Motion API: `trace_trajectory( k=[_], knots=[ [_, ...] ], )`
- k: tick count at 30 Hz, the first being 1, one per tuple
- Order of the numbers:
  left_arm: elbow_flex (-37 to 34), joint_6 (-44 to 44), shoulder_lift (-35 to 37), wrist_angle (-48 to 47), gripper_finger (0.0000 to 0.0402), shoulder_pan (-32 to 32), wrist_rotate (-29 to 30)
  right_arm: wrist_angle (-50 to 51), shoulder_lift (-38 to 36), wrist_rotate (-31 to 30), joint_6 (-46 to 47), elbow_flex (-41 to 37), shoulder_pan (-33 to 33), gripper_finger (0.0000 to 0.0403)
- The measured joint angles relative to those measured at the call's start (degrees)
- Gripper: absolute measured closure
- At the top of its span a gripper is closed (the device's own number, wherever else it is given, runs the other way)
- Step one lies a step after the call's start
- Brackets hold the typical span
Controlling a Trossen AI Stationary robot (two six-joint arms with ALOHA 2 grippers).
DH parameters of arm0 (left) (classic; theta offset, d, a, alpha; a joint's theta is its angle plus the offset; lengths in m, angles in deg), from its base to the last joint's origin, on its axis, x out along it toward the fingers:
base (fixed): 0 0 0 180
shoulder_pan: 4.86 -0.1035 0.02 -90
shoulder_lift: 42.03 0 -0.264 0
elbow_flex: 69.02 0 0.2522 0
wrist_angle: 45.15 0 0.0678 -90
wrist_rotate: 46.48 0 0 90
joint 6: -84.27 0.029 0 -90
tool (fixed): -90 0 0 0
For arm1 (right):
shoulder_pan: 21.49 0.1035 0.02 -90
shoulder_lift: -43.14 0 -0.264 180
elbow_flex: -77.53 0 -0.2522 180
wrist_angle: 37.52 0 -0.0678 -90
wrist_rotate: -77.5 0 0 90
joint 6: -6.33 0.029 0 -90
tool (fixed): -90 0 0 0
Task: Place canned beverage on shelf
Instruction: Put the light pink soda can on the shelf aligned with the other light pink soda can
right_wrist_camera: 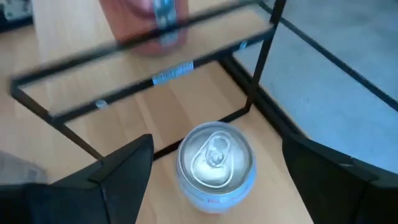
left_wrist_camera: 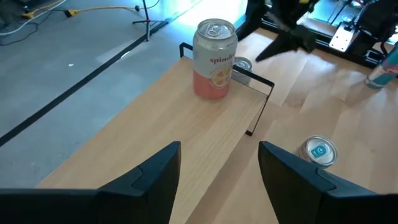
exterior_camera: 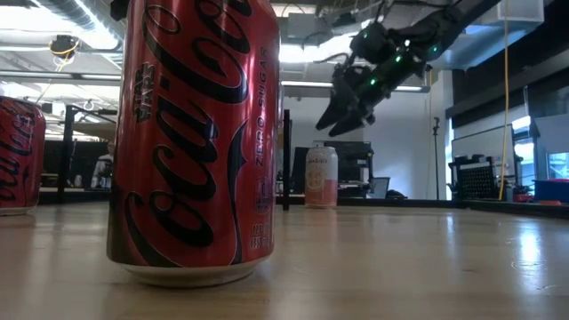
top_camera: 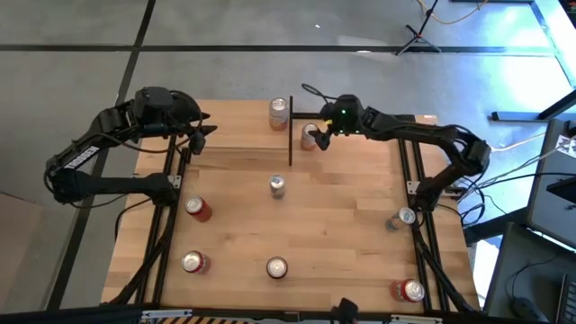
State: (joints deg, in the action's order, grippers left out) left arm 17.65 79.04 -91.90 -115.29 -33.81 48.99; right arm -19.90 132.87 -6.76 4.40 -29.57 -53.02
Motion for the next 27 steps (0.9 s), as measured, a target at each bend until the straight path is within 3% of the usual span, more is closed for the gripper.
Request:
trace_trajectory(
  k=[5,27],
  knots=[
    [0.0,-0.15,0.0,0.0,0.0191,0.0,-0.02,-5.15,4.31,-2.39,-0.9,0.12,0.0,0.0059],
    [0.0,-0.61,0.0,-0.03,0.0191,-0.01,0.0,-2.7,10.0,-4.79,-4.34,0.09,0.02,0.0059]
  ],
)
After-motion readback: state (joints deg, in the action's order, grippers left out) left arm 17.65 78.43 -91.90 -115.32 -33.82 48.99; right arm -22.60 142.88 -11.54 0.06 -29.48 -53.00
